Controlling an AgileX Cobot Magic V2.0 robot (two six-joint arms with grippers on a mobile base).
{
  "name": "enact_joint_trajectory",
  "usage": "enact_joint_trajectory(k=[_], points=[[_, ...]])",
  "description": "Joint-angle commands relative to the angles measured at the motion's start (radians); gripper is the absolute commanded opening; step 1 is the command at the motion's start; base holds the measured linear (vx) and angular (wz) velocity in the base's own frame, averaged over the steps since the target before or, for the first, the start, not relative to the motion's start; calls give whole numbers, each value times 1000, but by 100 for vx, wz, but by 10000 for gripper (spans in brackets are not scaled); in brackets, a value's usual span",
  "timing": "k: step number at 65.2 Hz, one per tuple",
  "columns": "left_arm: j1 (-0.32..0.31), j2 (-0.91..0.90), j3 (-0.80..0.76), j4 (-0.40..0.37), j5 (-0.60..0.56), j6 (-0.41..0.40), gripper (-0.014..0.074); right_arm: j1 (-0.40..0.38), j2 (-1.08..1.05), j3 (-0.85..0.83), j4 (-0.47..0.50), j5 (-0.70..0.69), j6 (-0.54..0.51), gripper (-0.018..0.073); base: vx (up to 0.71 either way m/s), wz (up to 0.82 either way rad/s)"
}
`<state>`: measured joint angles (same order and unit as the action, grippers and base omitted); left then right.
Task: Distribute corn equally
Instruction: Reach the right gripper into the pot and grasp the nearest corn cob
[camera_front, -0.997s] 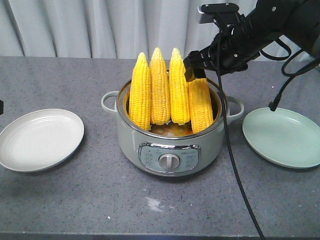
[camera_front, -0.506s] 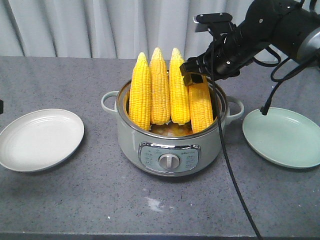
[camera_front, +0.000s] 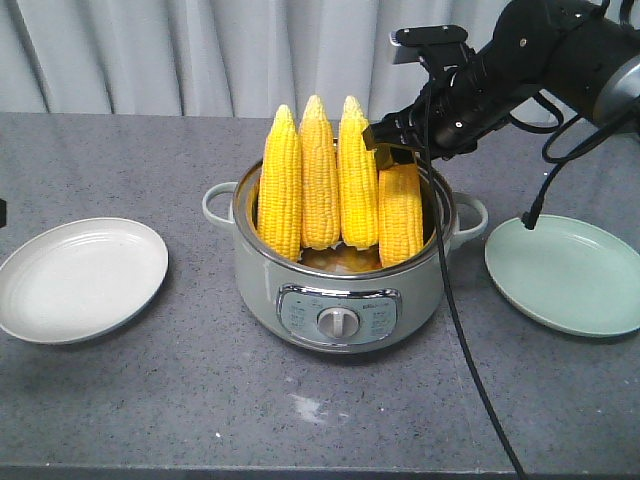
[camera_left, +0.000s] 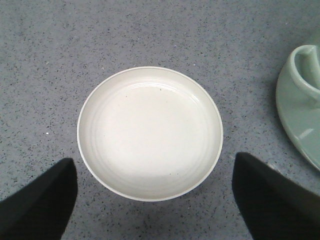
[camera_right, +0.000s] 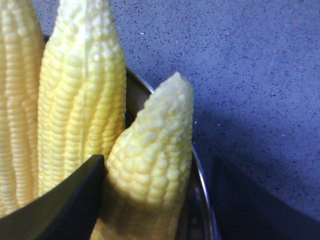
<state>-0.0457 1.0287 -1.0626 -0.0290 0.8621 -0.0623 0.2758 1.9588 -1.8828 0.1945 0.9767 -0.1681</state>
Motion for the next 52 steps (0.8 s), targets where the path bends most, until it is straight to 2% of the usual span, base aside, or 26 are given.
enact_joint_trajectory(k=[1,11,26,52], points=[[4,-8,-34,-10,-60,-11,593,-1,-50,-31,27,-44,-13,127,0,0],[4,-8,-34,-10,-60,-11,593,-1,-50,-31,18,-44,-17,127,0,0],[4,-8,-34,-10,-60,-11,593,-1,-50,-31,-55,-61,-17,135,0,0],[4,-8,-34,-10,-60,-11,593,-1,-50,-31,-54,-98,-13,136,0,0]])
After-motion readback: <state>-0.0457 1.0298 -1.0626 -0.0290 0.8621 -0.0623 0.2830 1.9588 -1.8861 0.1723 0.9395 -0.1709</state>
